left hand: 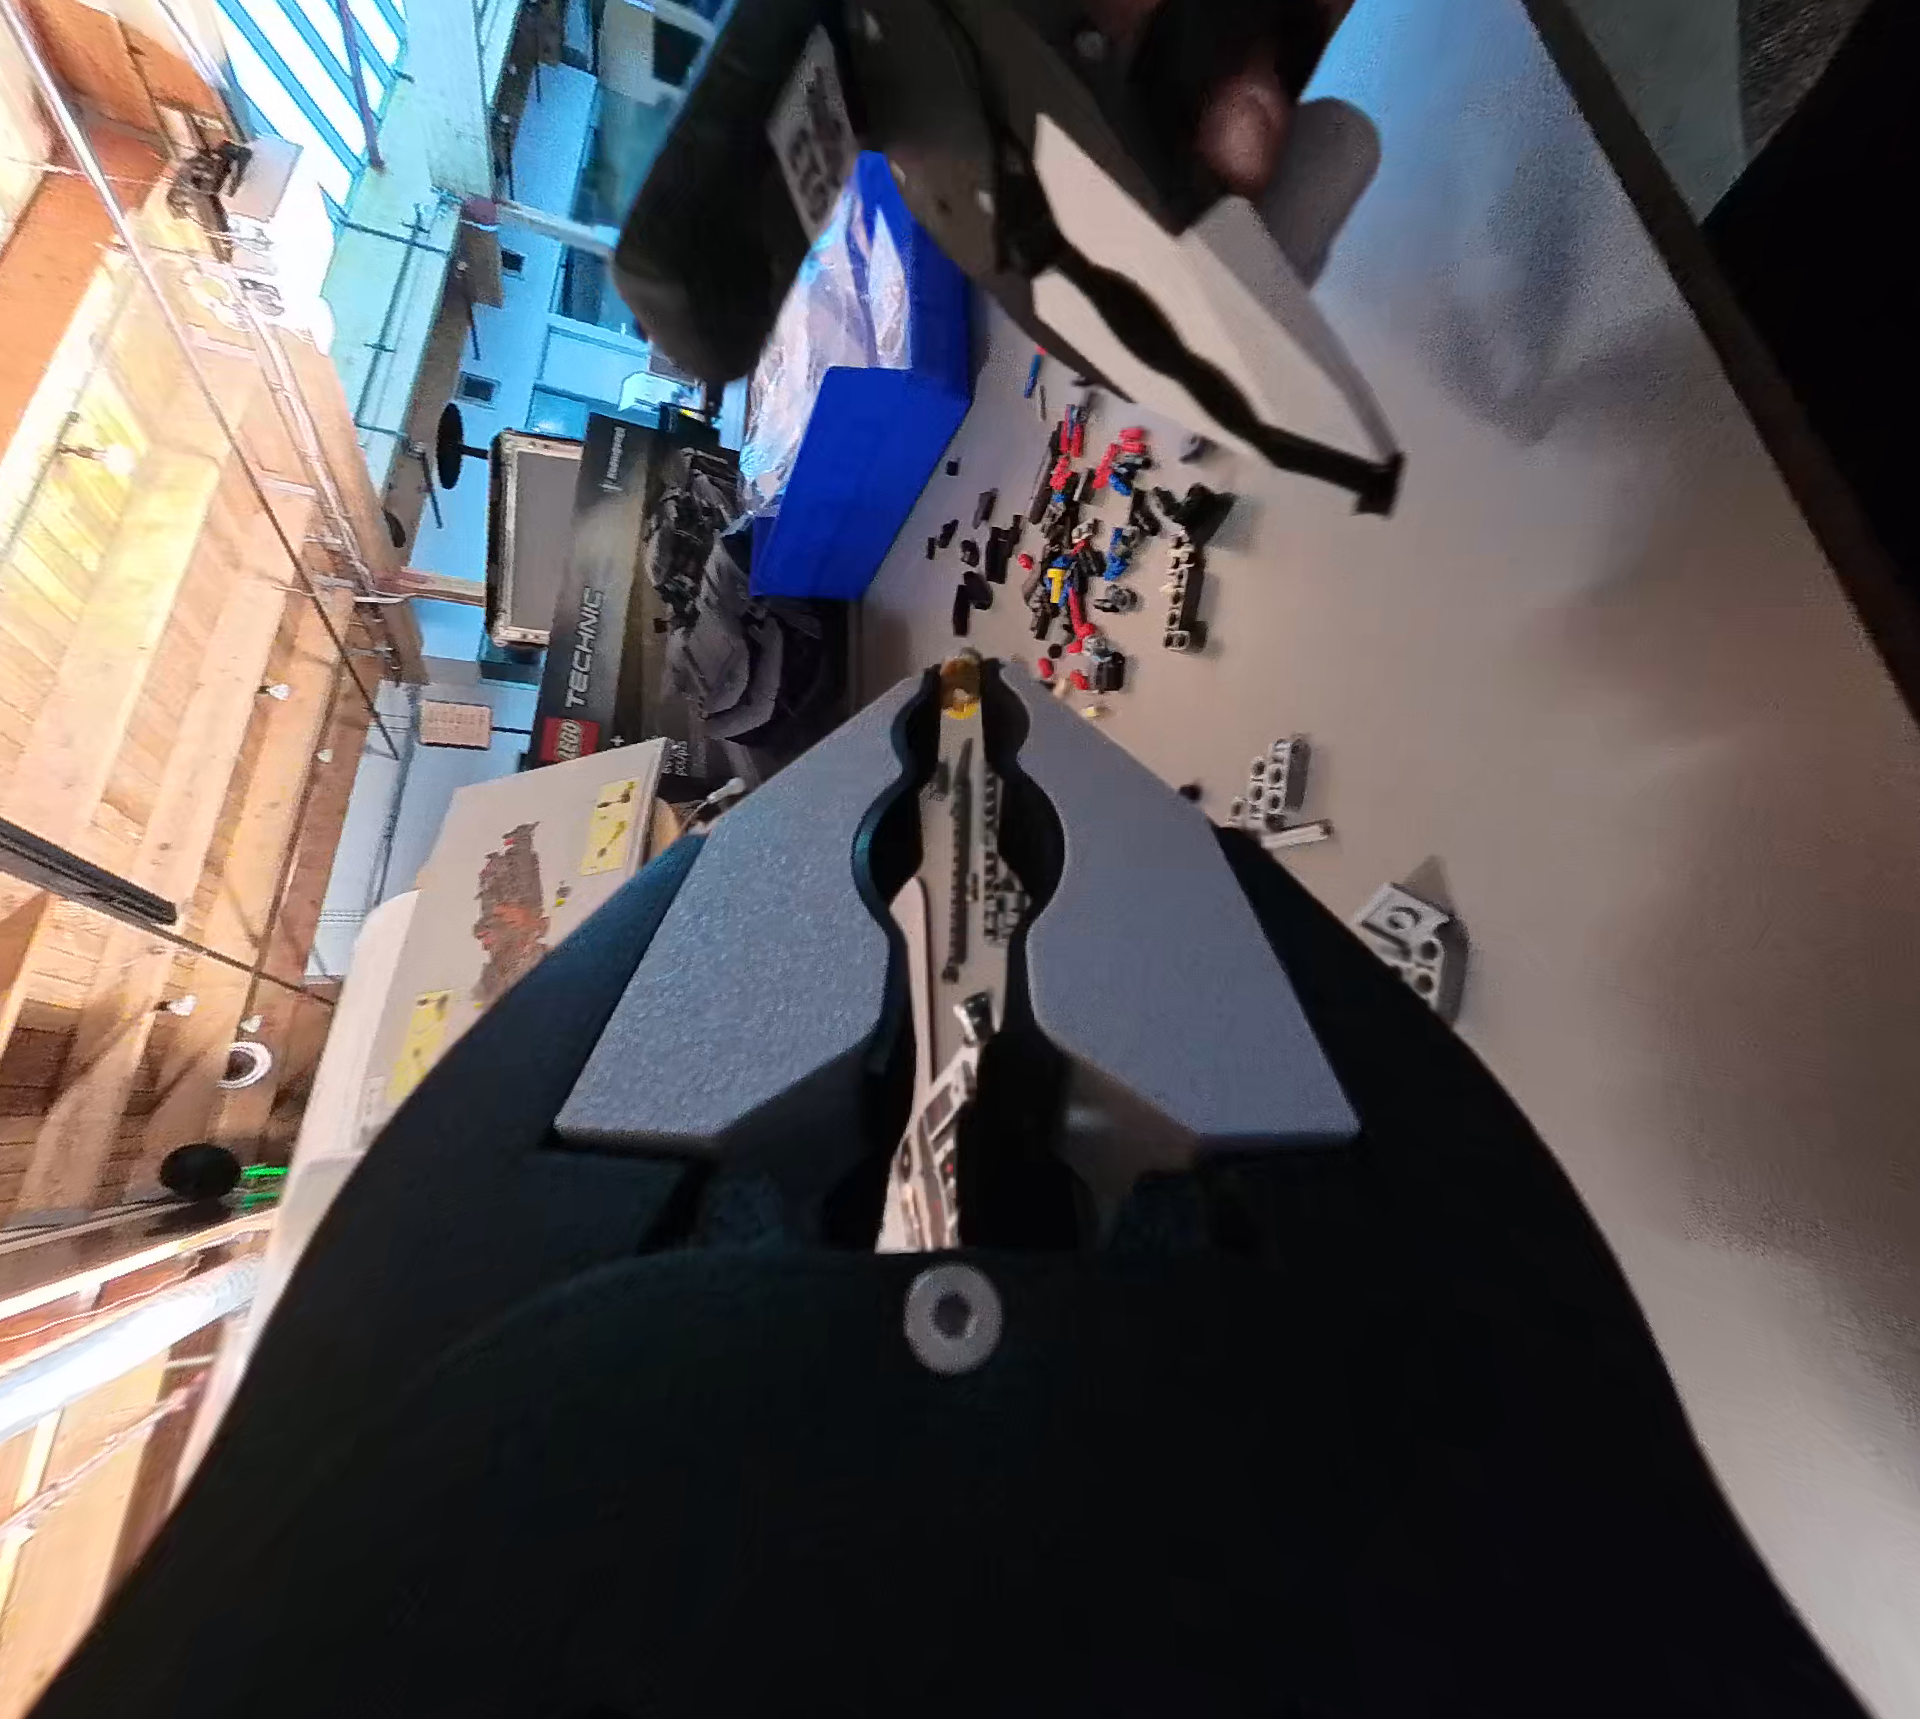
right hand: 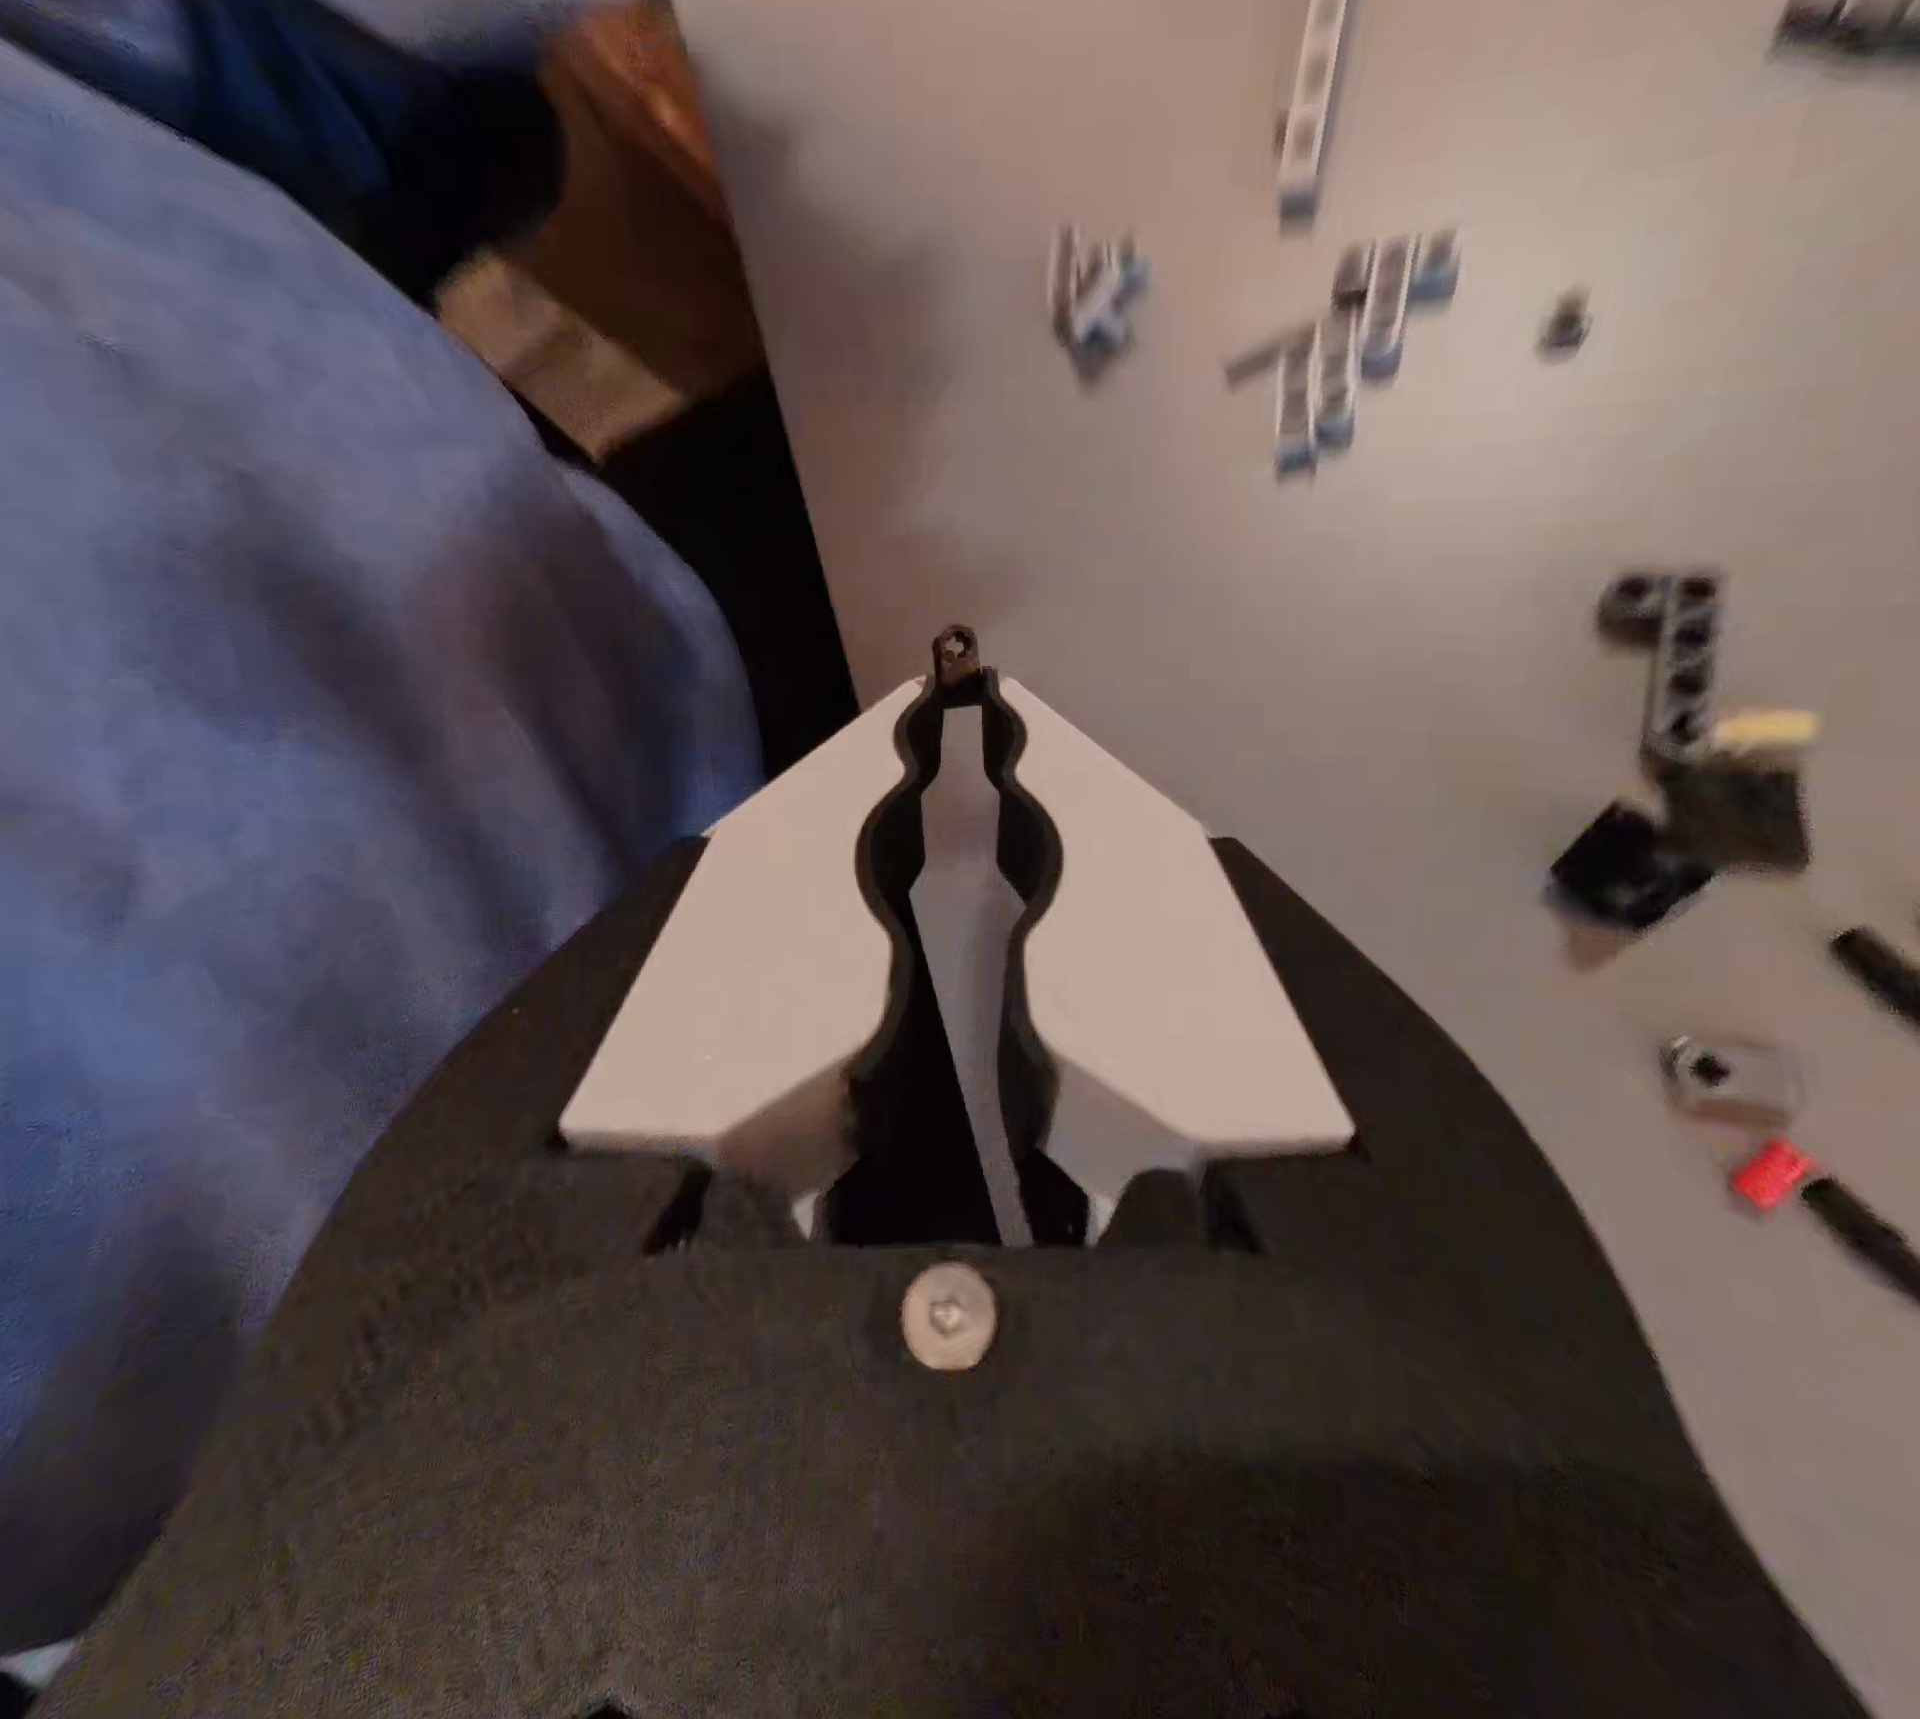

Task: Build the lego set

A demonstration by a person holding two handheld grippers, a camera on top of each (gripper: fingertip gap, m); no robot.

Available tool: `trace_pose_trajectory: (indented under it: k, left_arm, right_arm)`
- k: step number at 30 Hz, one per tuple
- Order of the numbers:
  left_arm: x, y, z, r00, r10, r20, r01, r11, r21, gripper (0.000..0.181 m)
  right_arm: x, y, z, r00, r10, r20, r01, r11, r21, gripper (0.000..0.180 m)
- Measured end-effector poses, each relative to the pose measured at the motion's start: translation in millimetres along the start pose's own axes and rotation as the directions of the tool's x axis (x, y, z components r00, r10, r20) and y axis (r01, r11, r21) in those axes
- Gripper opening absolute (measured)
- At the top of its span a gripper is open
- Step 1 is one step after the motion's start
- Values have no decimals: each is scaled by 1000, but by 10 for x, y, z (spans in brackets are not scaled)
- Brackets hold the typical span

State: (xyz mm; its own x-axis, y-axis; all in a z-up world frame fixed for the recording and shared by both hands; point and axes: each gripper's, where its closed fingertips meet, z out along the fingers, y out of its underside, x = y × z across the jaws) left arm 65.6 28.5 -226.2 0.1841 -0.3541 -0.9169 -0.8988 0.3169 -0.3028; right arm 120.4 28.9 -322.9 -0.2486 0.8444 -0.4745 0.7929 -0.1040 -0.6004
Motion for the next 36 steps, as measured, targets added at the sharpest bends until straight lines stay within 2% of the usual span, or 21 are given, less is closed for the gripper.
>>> trace_pose_trajectory:
  k: [5, 14, 18, 25, 36]
  left_arm:
    - [96, -31, 26, 999, -29, -31, 29, 999, 16, 5]
    - [135, -9, 44, 997, -60, -55, 61, 998, 18, 5]
    - [148, 3, 33, 996, -69, -57, 70, 997, 13, 5]
    - [215, 23, 59, 995, -70, -65, 71, 997, 11, 5]
    - [187, 28, -5, 998, -63, -25, 64, 998, 10, 5]
  right_arm:
    - [128, 258, 194, 998, 61, -9, -62, 995, -83, 5]
    - [319, 157, 57, 987, 39, -156, -43, 999, -22, 20]
    - [312, 165, -84, 943, -66, -327, 55, 998, -44, 17]
    - [195, 220, 55, 887, 62, -458, -49, 998, 41, 19]
    - [334, 196, 158, 855, 22, -518, -6, 999, 32, 5]
